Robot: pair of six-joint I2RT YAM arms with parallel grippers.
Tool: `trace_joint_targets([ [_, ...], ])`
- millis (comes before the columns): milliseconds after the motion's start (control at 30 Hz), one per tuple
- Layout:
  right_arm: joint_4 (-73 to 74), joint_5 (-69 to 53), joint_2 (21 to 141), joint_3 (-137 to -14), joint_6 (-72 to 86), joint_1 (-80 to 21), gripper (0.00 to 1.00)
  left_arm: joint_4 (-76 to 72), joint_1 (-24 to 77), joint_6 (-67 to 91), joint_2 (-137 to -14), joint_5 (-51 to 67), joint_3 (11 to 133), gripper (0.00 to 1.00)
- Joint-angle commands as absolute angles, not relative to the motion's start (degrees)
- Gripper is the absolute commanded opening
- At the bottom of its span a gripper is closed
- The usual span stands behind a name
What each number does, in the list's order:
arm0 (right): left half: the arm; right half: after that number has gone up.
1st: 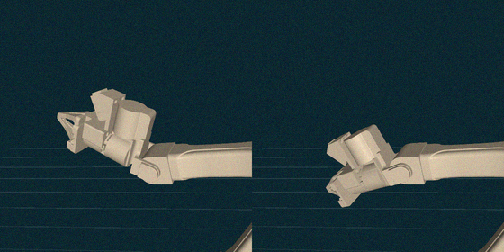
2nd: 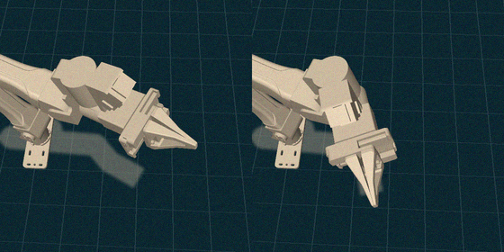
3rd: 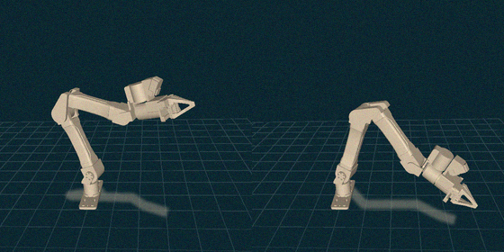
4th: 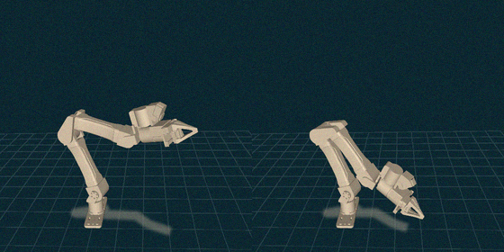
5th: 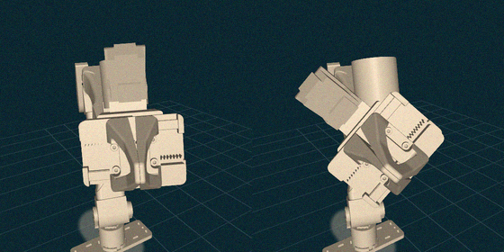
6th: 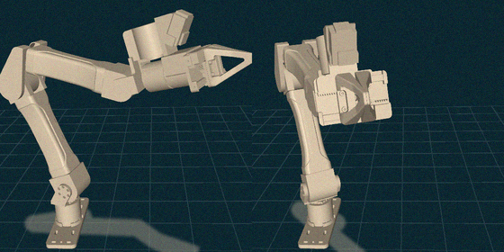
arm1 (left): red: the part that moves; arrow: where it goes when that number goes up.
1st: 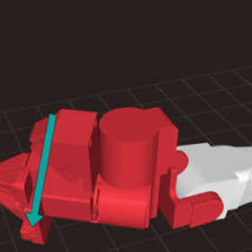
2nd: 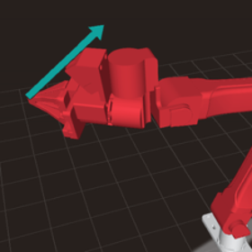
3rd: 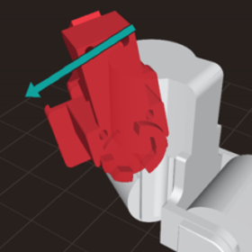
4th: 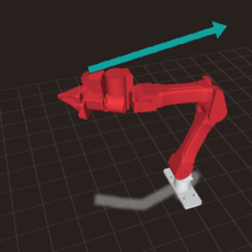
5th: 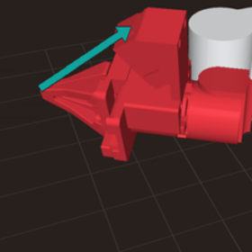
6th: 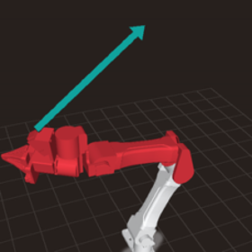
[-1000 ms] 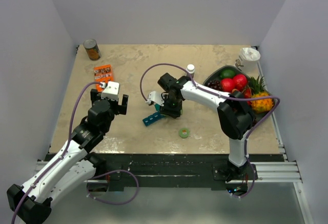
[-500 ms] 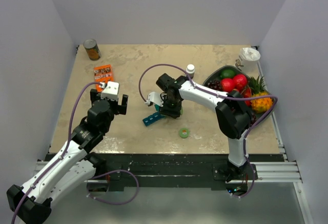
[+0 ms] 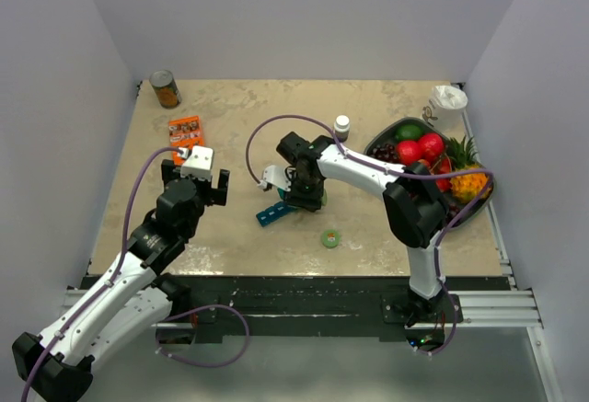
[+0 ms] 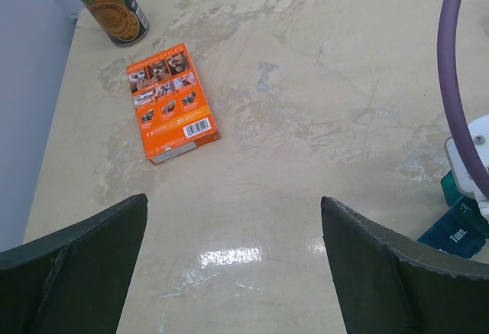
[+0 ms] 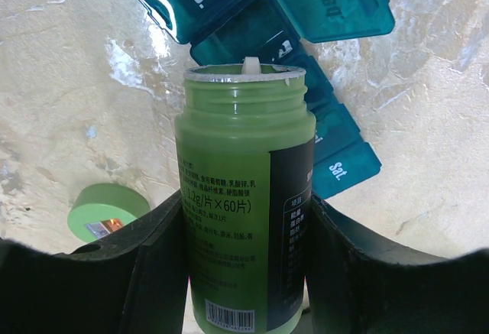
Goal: Sort the pills into containers
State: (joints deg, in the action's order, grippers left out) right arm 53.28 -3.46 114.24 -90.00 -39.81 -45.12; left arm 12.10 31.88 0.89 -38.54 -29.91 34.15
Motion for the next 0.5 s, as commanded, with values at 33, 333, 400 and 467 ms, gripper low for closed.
trace_joint_targets([
  [33,55.0,-2.0,114.3,-92.5,-39.2,-45.7,0.00,10.8,31.4,1.1,-37.8,-29.5,34.4,0.99],
  [333,55.5,-1.1,114.6,-93.0,-39.2,-46.0,0.00,10.7,31.4,1.0,-37.6,-29.4,34.3,0.99],
  [400,55.5,-1.0,114.5,-93.2,-39.2,-46.1,0.00,10.8,31.4,1.0,-37.5,-29.4,34.3,0.99],
  [467,55.7,-0.7,114.6,-93.3,-39.1,-46.1,0.00,10.7,31.4,0.9,-37.5,-29.3,34.3,0.99],
])
